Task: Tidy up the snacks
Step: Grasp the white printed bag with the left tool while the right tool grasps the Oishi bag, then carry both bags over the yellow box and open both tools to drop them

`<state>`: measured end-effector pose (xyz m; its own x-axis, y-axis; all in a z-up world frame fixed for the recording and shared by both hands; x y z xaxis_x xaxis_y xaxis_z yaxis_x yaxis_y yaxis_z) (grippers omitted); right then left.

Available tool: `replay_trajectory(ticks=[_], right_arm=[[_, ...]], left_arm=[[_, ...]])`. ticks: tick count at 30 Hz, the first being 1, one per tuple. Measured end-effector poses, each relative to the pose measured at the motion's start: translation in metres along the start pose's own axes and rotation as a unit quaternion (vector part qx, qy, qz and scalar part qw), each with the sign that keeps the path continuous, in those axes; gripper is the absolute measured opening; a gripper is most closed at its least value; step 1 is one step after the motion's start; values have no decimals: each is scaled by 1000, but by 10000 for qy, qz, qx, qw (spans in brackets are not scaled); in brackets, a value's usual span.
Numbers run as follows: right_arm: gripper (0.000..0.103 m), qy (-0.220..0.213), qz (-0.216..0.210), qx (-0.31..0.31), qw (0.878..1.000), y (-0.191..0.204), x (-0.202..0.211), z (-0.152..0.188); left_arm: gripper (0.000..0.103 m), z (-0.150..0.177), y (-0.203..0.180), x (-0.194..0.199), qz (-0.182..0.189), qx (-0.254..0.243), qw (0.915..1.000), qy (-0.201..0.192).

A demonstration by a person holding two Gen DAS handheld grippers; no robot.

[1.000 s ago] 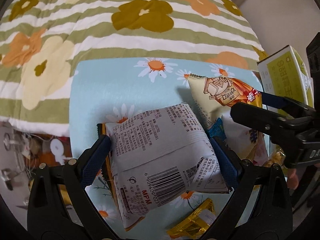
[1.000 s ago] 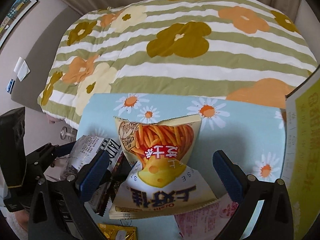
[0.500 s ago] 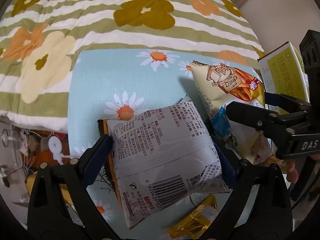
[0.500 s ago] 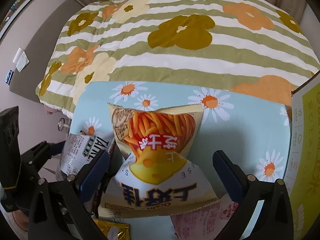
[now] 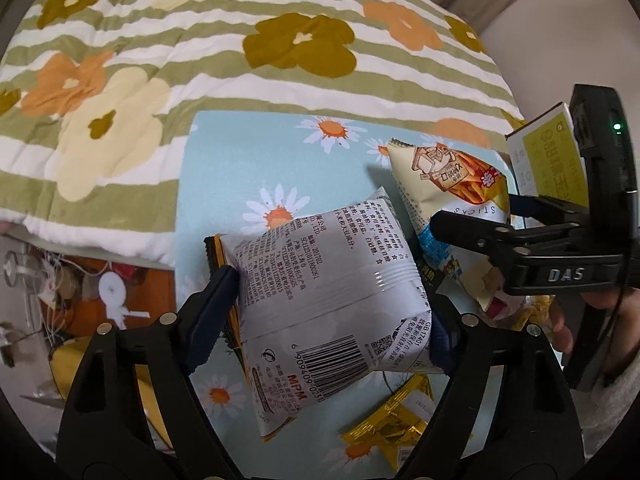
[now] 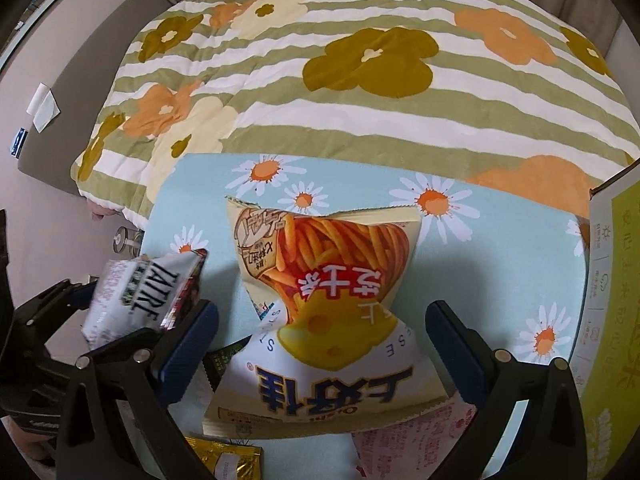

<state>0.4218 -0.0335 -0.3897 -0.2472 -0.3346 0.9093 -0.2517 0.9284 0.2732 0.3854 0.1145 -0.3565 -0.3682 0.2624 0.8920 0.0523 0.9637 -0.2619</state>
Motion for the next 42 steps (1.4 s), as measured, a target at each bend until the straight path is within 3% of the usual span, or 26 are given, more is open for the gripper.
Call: replay_trajectory(ticks=[2, 8, 15, 23, 32, 42], right_arm=[[87, 59, 22, 46, 10000, 2, -3, 2], [69, -86, 116, 69, 9999, 10, 3, 3], [66, -576, 123, 100, 9982, 27, 44, -4], [66, -1402, -42, -73, 9901, 34, 134, -14], [66, -2213, -26, -347, 9746, -12, 230, -2], [66, -2496, 281, -511, 9666, -131, 309, 35]], left_arm=[[81, 1, 2, 3, 31, 43, 10000, -23], [81, 1, 10, 16, 25, 137, 9997, -206], [81, -4, 11, 45, 58, 163, 9989, -441], [81, -34, -20, 98, 139, -153, 9956, -914], [81, -65, -107, 141, 293, -696, 9873, -1395], [81, -57, -261, 139, 642, -912, 9813, -1571]])
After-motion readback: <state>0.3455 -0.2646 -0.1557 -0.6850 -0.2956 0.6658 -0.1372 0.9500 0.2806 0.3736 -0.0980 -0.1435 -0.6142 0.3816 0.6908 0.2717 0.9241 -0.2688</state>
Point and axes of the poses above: each gripper's, at about its wrist camera, not at the fingertips, and x roughly against the way its jaws point, y to its left, z to its underside, the point moved 8 cm from there along -x, roughly the way its jaws point, and after that the axes turned 7 degrees about -y, right-handed, at the moved point
